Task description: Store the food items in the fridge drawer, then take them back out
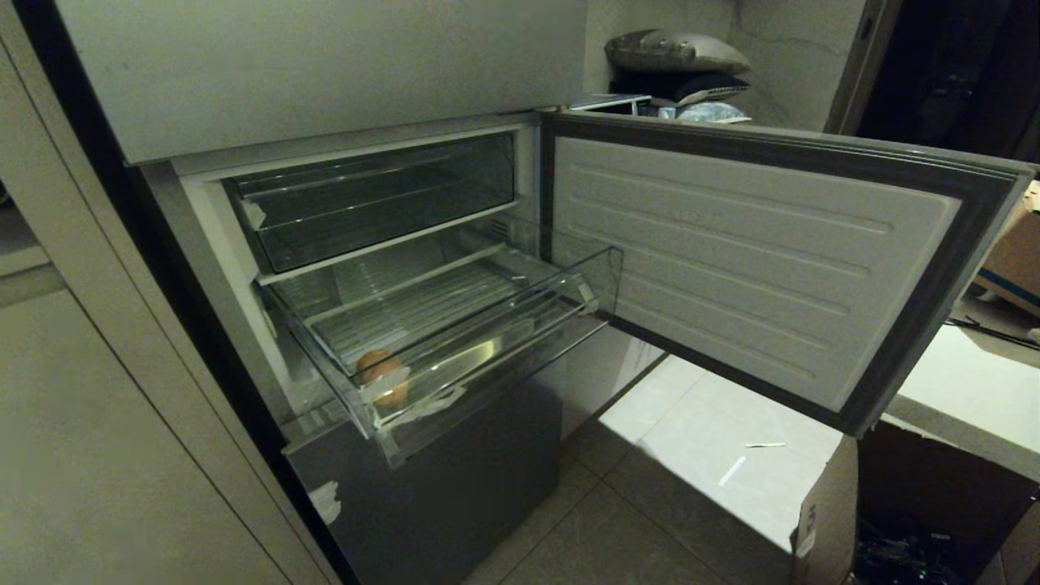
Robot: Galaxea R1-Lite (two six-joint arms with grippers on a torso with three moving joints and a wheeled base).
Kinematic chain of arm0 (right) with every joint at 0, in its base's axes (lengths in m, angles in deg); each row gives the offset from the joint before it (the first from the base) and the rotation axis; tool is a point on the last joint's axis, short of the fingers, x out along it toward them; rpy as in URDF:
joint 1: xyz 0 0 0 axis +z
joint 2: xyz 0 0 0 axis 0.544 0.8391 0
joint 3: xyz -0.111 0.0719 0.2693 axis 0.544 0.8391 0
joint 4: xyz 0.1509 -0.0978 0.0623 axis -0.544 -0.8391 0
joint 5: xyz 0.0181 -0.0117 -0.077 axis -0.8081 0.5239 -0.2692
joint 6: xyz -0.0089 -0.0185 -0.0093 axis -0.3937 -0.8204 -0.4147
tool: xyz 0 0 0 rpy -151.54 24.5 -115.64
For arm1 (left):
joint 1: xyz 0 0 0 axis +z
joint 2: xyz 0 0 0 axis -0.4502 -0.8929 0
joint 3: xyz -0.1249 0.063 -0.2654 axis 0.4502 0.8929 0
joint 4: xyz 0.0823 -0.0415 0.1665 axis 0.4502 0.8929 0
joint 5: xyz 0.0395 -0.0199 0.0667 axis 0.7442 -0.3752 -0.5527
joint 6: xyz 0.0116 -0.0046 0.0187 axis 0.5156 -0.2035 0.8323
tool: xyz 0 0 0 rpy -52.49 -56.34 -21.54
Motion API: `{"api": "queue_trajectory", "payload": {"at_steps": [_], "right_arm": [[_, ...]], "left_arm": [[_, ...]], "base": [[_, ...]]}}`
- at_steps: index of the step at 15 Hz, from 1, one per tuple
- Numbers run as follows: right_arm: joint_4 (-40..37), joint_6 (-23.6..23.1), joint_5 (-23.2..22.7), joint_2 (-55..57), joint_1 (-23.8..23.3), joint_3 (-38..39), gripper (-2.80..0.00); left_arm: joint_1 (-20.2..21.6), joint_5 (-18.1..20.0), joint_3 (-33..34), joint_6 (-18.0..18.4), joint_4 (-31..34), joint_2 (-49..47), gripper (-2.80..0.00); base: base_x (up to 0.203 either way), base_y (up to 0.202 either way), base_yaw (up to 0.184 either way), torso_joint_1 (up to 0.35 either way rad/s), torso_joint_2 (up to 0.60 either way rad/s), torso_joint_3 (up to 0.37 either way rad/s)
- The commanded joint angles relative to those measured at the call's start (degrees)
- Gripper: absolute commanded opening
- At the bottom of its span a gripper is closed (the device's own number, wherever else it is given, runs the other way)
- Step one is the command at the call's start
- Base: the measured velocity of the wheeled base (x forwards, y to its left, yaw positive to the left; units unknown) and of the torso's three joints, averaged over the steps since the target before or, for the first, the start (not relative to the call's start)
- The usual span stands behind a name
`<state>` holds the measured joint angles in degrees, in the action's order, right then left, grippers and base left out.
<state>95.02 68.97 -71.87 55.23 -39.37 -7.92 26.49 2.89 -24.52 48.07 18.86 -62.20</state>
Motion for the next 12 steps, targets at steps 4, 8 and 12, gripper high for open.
{"api": "queue_trajectory", "payload": {"at_steps": [4,8,12], "right_arm": [[0.14,0.11,-0.26,-1.62,-0.01,-0.35,0.00],[0.14,0.20,-0.27,-6.18,-0.01,0.28,0.00],[0.08,0.05,-2.74,-12.89,0.12,5.15,-2.80]], "left_arm": [[0.00,0.00,0.00,-0.01,-0.01,-0.09,-2.80],[0.00,0.00,0.00,-0.01,-0.01,-0.09,-2.80],[0.00,0.00,0.00,-0.01,-0.01,-0.09,-2.80]], "base": [[0.000,0.000,0.000,0.000,0.00,0.000],[0.000,0.000,0.000,0.000,0.00,0.000],[0.000,0.000,0.000,0.000,0.00,0.000]]}}
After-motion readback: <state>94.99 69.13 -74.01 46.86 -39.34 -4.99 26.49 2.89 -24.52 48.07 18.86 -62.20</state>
